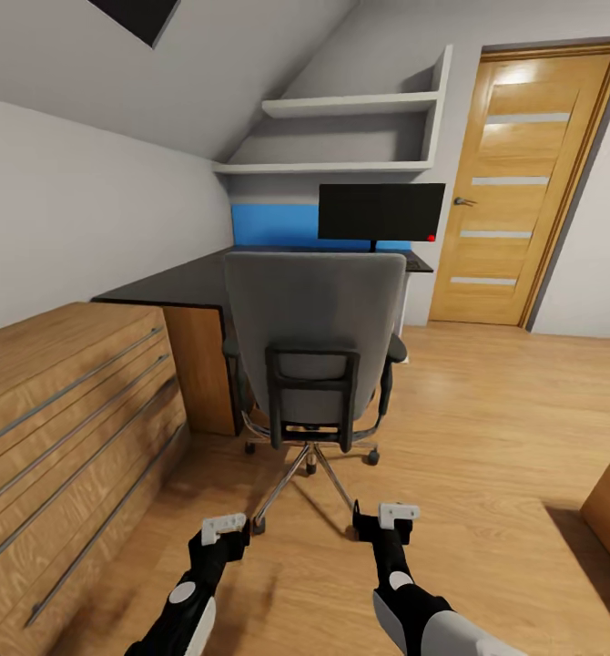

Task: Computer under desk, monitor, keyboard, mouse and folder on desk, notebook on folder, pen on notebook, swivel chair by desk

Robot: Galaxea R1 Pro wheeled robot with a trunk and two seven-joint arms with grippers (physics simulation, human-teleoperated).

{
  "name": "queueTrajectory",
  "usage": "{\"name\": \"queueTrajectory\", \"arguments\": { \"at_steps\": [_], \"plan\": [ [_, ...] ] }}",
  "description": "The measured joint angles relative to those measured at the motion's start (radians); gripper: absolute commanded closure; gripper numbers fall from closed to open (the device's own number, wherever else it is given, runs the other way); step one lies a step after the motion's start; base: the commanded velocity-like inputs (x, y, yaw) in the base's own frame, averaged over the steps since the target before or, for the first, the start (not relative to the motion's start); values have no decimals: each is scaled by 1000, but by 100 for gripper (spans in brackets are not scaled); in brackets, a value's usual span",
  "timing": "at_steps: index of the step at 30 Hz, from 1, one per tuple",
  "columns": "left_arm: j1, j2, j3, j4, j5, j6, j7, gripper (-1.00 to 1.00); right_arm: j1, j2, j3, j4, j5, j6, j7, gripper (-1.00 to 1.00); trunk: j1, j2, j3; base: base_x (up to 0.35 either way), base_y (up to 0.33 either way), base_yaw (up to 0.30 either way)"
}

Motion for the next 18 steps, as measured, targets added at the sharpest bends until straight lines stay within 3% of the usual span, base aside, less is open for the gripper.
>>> {"name": "queueTrajectory", "arguments": {
  "at_steps": [2, 6, 8, 11, 14, 18],
  "plan": [
    [0, 0, -56, -39, 0, 22, 43, -100, 0, 0, 3, -6, 2, 2, 0, -100, 0, 0, 0, 0, 0, -8],
    [0, -1, -209, -92, 0, 69, 165, -100, 0, 0, 6, -93, 2, 48, -2, -100, 0, 0, 0, 0, 0, -3],
    [0, -1, -312, -115, -1, 78, 227, -100, 0, 0, 8, -179, 2, 171, -2, -100, 0, 0, 0, 0, 0, -1],
    [0, -1, -396, -215, -1, 94, 262, -100, 0, -1, 21, -279, 3, 357, 1, -100, 0, 0, 0, 0, 0, 0],
    [0, -1, -428, -303, 1, 146, 274, -100, 0, -1, 65, -336, 4, 444, 2, -100, 0, 0, 0, 0, 0, 0],
    [0, -1, -451, -335, 3, 194, 280, -100, 0, -1, 121, -358, 1, 432, 0, -100, 0, 0, 0, 0, 0, 0]
  ]
}}
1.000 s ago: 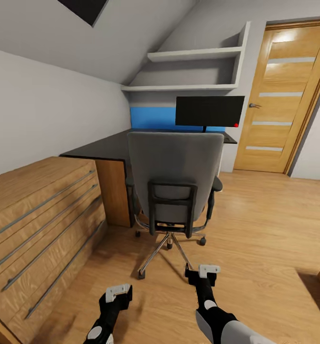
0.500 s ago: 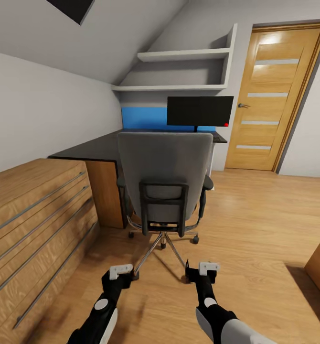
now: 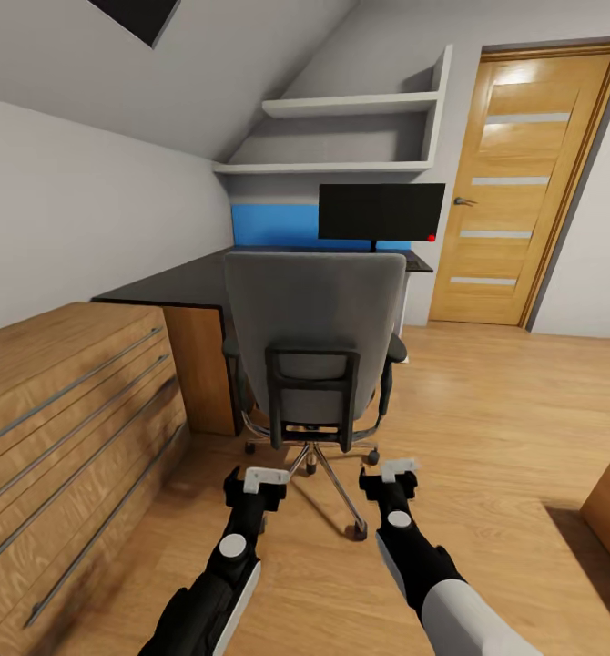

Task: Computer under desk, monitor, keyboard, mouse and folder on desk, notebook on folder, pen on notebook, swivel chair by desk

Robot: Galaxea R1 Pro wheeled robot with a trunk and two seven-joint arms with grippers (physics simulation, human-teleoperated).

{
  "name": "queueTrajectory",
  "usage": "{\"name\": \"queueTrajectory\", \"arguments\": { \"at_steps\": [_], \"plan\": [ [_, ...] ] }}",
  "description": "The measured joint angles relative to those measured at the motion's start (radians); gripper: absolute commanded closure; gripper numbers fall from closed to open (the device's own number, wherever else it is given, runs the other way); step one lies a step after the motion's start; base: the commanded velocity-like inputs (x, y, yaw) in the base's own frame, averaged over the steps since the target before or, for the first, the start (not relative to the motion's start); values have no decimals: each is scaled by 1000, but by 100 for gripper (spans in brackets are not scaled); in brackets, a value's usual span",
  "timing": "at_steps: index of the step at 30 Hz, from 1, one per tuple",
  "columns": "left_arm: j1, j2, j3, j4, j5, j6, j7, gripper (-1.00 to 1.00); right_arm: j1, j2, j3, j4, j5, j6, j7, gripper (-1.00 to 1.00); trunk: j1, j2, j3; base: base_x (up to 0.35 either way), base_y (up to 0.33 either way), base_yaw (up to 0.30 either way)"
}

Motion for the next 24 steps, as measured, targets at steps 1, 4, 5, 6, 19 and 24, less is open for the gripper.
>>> {"name": "queueTrajectory", "arguments": {
  "at_steps": [1, 4, 5, 6, 19, 24],
  "plan": [
    [0, 0, -3, -4, 1, 5, 0, -100, 0, 0, 9, -3, -2, -27, 0, -100, 0, 0, 0, 0, 0, 0],
    [0, 0, -7, -6, 2, 7, 1, -100, 3, 0, 19, -2, -5, -107, 3, -100, 0, 0, 0, 0, 0, 0],
    [0, 0, -8, -3, 2, 3, 1, -100, 5, 0, 21, -2, -6, -124, 3, -100, 0, 0, 0, 0, 0, 0],
    [0, 0, -8, 5, 3, -8, 1, -100, 9, 0, 23, -1, -6, -155, 4, -100, 0, 0, 0, 0, 0, 0],
    [15, 21, 49, -69, -1, -36, 10, -100, -28, 0, 14, -43, -15, -135, -4, -100, 0, 0, 0, 0, 0, 0],
    [15, 29, 50, -97, 0, -54, 9, -100, -21, 0, 14, -41, -15, -135, -5, -100, 0, 0, 0, 0, 0, 0]
  ]
}}
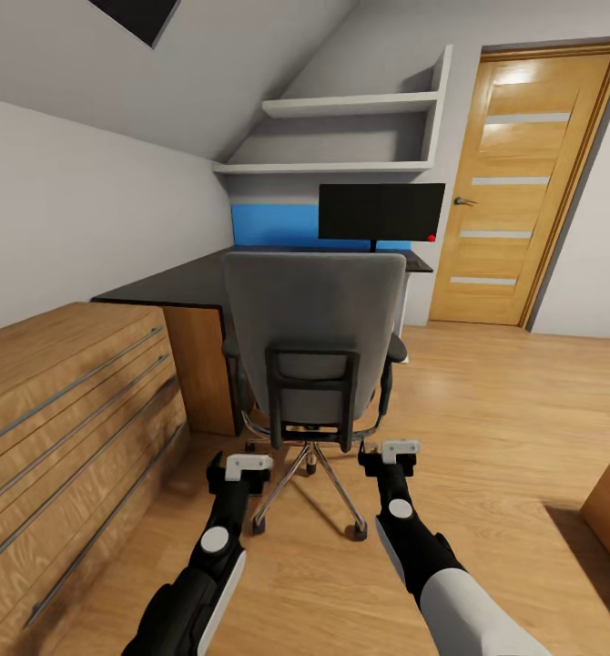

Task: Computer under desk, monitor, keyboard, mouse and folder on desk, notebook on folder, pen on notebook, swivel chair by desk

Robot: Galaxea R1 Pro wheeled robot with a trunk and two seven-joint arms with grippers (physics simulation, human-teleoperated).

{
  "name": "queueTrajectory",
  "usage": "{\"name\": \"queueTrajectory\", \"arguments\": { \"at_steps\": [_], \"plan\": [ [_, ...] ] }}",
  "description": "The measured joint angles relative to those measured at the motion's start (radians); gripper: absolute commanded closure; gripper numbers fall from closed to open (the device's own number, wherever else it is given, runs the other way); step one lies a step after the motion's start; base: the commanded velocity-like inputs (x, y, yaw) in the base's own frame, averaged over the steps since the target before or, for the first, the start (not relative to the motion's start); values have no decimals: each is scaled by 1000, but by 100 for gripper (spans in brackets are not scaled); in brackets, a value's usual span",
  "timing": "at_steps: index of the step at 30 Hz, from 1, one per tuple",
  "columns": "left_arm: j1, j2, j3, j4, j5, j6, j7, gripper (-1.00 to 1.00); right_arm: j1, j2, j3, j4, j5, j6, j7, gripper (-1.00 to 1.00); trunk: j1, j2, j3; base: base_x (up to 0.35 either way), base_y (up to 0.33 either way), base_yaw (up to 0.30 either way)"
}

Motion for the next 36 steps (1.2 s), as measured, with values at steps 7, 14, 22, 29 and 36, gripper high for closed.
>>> {"name": "queueTrajectory", "arguments": {
  "at_steps": [7, 14, 22, 29, 36],
  "plan": [
    [0, 3, 0, -13, 0, -8, -1, -100, 2, 0, -1, 1, 0, 0, -1, -100, 0, 0, 0, 0, 0, 0],
    [0, 3, 0, -2, 0, -9, 0, -100, 4, 0, -2, 2, -1, -1, 0, -100, 0, 0, 0, 0, 0, 0],
    [0, 1, 13, 22, 18, -8, 1, -100, 4, 0, -3, 2, -8, -1, -1, -100, 0, 0, 0, 0, 0, 0],
    [0, 1, 52, 61, 54, -10, 1, -100, 7, 0, -3, 2, -44, -3, -2, -100, 0, 0, 0, 0, 0, 0],
    [0, 2, 71, 66, 172, -9, -5, -100, 7, 0, -4, 1, -58, -6, -2, -100, 0, 0, 0, 0, 0, 0]
  ]
}}
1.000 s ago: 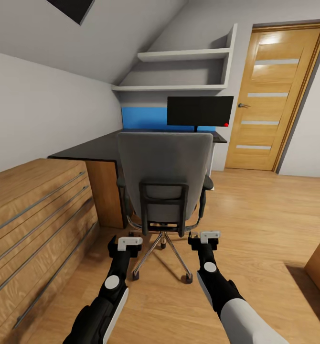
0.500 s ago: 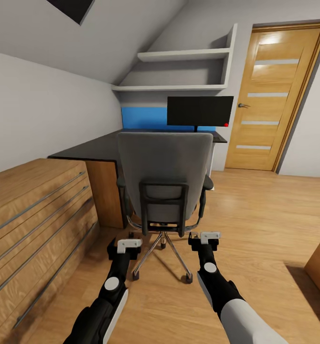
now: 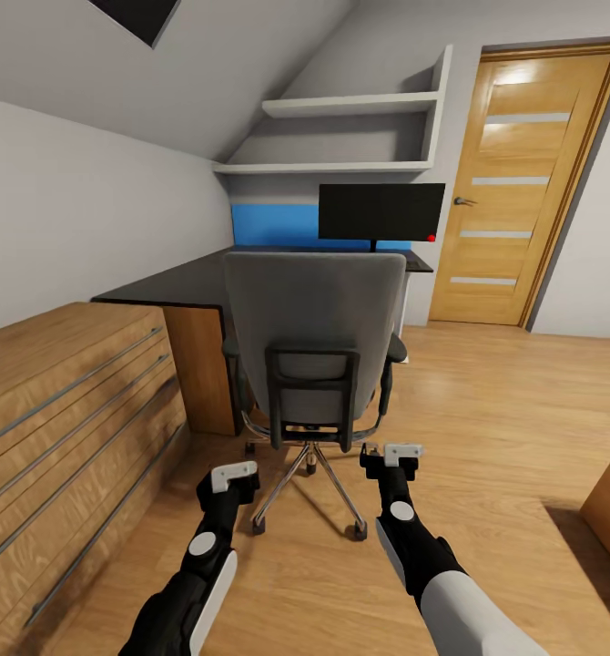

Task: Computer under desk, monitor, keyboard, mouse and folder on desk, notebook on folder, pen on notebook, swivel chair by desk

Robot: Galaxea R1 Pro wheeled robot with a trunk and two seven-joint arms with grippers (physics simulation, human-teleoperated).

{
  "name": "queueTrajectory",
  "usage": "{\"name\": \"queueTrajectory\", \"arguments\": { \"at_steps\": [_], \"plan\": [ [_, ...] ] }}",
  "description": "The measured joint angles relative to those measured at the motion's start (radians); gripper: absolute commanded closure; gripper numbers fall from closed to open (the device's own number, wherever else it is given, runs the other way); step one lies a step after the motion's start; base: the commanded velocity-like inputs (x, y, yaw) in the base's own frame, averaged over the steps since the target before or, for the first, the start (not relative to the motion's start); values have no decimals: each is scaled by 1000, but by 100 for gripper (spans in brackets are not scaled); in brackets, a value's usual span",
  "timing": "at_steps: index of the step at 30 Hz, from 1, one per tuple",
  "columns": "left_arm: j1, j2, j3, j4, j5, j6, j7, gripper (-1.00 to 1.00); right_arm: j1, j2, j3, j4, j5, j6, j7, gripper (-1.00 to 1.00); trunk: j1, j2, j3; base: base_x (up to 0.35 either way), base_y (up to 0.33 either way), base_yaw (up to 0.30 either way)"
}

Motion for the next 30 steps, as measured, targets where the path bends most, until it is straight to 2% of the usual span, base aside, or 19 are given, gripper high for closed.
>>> {"name": "queueTrajectory", "arguments": {
  "at_steps": [9, 15, 22, 30],
  "plan": [
    [0, 1, -3, -2, -1, -32, -7, -100, 6, 0, 0, 1, 0, -1, 3, -100, 0, 0, 0, 8, 0, 0],
    [0, 3, 3, -1, -1, -42, -6, -100, 30, 0, 0, -2, 2, -8, 4, -100, -1, 0, 0, 244, 0, 0],
    [0, 22, 7, 0, 0, -45, -2, -100, 35, 0, 0, -3, 3, -10, 4, -100, 0, 0, 0, 194, 0, 0],
    [0, 27, 8, -1, 1, -48, 2, -100, 36, -29, 0, -2, 1, -14, 5, -100, 0, 0, 0, 86, 19, 0]
  ]
}}
